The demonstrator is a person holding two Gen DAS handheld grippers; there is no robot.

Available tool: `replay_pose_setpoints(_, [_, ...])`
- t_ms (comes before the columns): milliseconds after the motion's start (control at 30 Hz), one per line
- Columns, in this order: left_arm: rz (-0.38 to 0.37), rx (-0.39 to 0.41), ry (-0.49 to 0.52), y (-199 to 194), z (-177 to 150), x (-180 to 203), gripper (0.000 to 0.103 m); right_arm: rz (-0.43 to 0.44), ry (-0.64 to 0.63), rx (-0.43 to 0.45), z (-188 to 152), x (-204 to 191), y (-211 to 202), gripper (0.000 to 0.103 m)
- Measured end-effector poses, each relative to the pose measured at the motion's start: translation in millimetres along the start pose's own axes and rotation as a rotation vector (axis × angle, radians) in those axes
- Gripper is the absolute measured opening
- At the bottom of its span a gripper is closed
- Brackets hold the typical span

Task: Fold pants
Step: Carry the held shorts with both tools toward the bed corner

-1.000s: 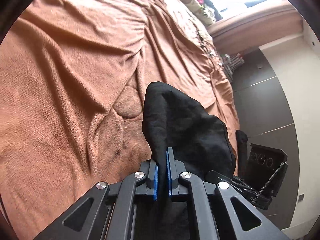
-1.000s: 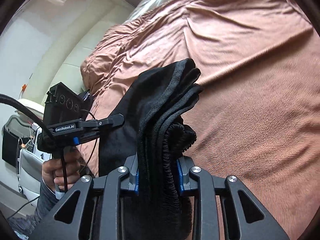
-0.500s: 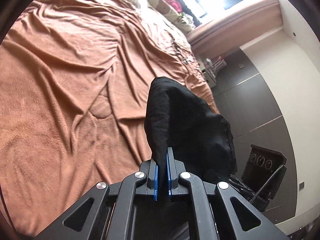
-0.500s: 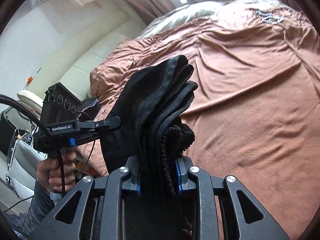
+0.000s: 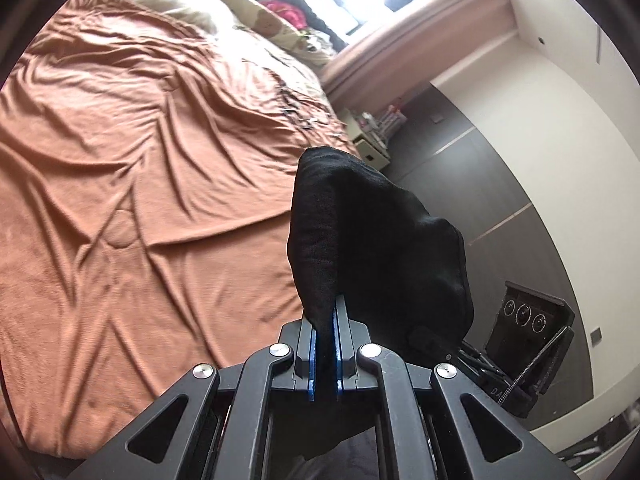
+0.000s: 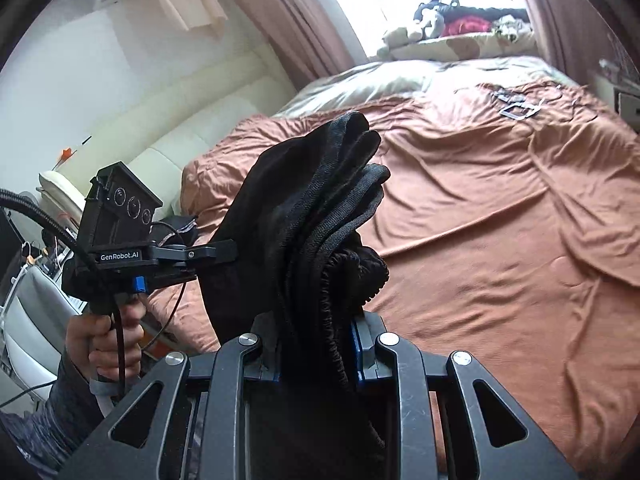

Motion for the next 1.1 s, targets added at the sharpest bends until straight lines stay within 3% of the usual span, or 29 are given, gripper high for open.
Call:
replay_pose_setpoints(567, [-0.078,-0.042,0.193,33.9,-23.6,144.9,0.006,-0.075,-0.053,0.108,-16.0,14.6,-156.5,0.021])
replay_pose_setpoints(1100, [-0.184,-0.154,0.298,154.5,-48.0,264.2,0.006,-0.218,-0.095,0.182,-51.1,56.2,-274.9,0.021])
Point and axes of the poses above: each gripper's, at about its wrist camera, not at the fingertips, and y roughly the way its jaws point, x to its right, z to its top, the point moved 4 cm from there along y, roughly the way its jaws point, and after that the axes turned 1 degree about -y, right-handed, at the moved point
